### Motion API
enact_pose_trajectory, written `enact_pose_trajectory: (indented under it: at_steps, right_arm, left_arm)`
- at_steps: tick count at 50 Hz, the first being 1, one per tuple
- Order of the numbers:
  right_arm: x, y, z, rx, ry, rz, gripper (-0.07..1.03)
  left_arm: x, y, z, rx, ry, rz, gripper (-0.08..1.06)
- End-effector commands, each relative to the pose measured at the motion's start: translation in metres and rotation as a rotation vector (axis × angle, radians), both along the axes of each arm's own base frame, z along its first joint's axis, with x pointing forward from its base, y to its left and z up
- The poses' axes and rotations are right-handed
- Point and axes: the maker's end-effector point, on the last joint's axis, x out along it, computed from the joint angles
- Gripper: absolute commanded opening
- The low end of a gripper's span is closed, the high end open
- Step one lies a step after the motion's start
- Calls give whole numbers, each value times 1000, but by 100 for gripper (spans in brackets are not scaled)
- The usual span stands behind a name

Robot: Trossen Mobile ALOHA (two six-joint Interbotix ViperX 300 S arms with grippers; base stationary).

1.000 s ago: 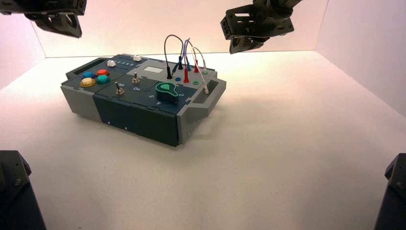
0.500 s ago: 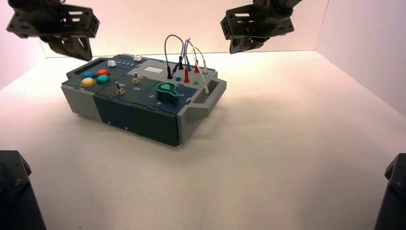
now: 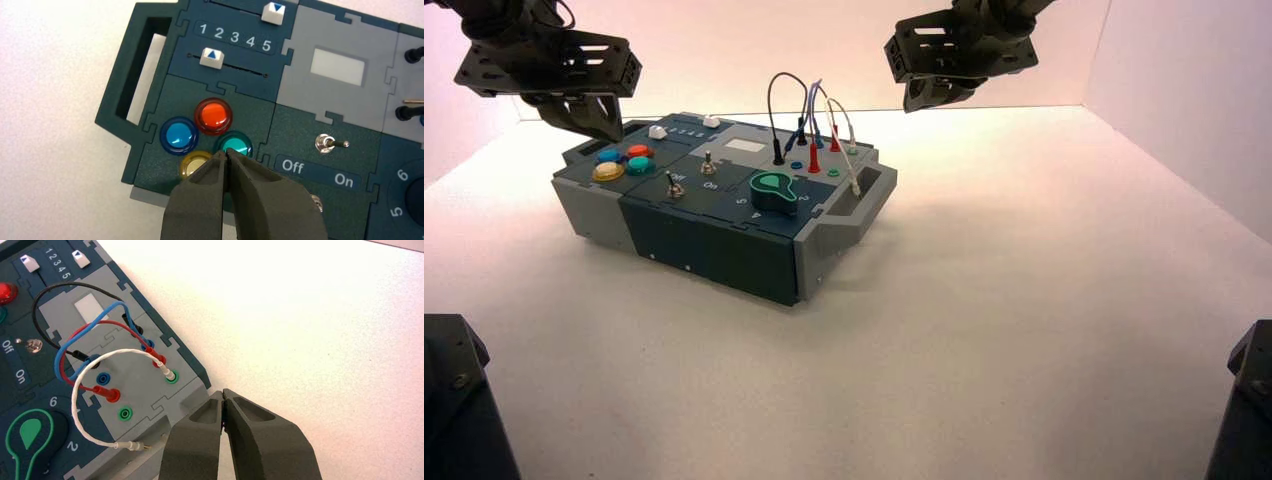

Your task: Push the green button with the left gripper.

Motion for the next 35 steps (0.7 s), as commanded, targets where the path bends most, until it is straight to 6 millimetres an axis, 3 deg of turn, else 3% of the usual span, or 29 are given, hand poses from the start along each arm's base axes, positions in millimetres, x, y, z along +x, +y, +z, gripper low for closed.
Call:
enact_pose_trajectory:
  at_steps: [1,35]
  right_arm:
    - [4,4,18,26,-43,2,-2]
    - [4,4,17,25,-42,2,-2]
  left_arm:
    - [10,-7,11,-5,-47,-15,-3]
    - [8,-13,-8,-10,14,-13,-3]
